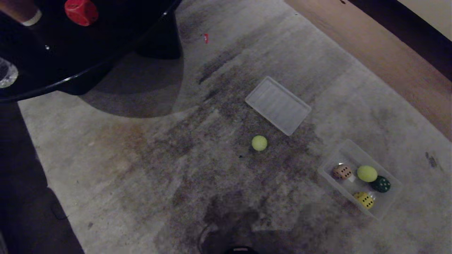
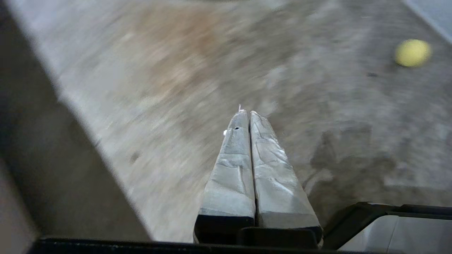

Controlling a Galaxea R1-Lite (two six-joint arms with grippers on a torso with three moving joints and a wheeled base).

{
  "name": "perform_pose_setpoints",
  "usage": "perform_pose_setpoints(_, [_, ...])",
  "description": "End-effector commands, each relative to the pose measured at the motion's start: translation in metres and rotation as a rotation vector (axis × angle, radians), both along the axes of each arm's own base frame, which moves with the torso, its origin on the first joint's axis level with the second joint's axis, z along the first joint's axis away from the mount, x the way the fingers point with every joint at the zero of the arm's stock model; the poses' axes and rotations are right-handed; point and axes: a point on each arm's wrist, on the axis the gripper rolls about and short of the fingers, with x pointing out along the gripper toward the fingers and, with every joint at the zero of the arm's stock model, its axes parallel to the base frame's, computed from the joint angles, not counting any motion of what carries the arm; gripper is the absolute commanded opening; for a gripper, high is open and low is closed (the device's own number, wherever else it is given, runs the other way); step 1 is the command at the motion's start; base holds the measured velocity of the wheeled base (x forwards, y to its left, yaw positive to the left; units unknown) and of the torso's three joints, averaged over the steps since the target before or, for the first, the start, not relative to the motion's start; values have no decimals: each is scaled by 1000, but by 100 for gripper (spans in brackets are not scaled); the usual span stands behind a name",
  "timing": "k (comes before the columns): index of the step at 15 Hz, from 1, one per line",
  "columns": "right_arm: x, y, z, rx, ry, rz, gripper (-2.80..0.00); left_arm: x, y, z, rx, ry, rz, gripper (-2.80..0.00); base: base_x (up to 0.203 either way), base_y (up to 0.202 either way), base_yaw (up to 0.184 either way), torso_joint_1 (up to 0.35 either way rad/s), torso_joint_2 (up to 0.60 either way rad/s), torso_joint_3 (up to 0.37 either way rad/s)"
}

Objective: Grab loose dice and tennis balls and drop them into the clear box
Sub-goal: Pick up the ball on the floor

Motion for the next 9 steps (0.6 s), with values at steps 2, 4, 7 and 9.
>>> perform_pose_setpoints(2, [0,0,0,0,3,0,-280,0,0,0,-1,3,1,-280,0,-7,162,4,4,2])
perform_pose_setpoints(4, [0,0,0,0,1,0,-280,0,0,0,-6,3,1,-280,-1,-4,136,2,3,4])
perform_pose_setpoints(7, [0,0,0,0,2,-1,-280,0,0,0,-4,1,1,-280,1,0,25,-1,-1,1])
perform_pose_setpoints(9, [0,0,0,0,1,0,-280,0,0,0,-6,1,1,-280,0,0,0,0,0,0])
